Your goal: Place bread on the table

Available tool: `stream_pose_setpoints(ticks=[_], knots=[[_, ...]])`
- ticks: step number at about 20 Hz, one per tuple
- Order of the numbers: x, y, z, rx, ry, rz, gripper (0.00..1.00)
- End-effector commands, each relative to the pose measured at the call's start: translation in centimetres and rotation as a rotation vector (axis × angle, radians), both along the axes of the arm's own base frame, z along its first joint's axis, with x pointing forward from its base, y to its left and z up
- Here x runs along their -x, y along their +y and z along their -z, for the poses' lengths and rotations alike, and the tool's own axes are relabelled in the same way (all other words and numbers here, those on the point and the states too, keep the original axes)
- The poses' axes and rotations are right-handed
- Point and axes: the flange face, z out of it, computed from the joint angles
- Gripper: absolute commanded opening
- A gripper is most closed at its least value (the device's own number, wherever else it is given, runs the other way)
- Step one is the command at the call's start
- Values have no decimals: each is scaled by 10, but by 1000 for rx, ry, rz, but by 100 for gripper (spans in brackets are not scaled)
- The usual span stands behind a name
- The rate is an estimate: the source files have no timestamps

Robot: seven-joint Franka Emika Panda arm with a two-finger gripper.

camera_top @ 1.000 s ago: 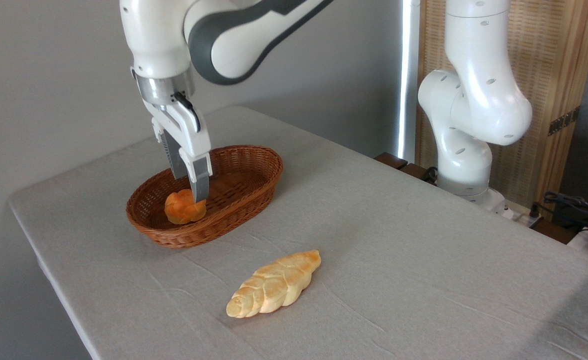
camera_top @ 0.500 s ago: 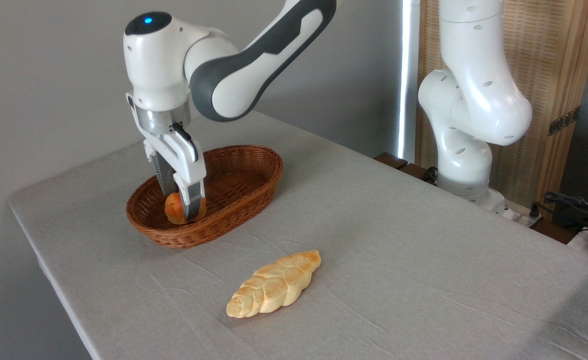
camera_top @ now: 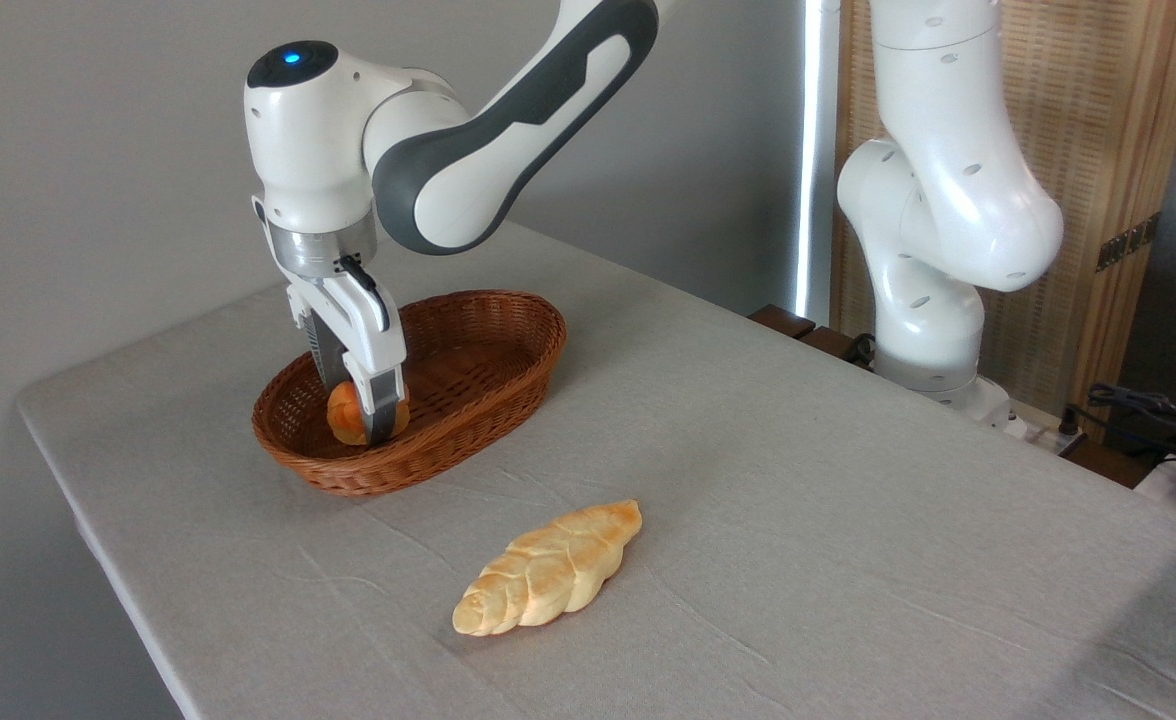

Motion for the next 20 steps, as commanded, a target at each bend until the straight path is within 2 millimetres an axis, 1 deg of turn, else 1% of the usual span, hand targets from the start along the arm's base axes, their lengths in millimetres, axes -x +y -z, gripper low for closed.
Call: stream_pose_setpoints(ticks=[1,8,9,12,15,17,18,19,20], knots=[[-1,2,-8,-4,-22,4,36],[1,5,-13,-7,-19,2,37],[1,6,-16,-7,-20,0,37],[6,15,-37,-13,-21,-3,40],[15,40,-63,-35,12,-14,43],[25,51,-81,-44,23,21,44],[28,60,-88,-50,35,30,44],[34,74,-100,-55,44,41,45],[38,84,-107,-58,52,65,46]])
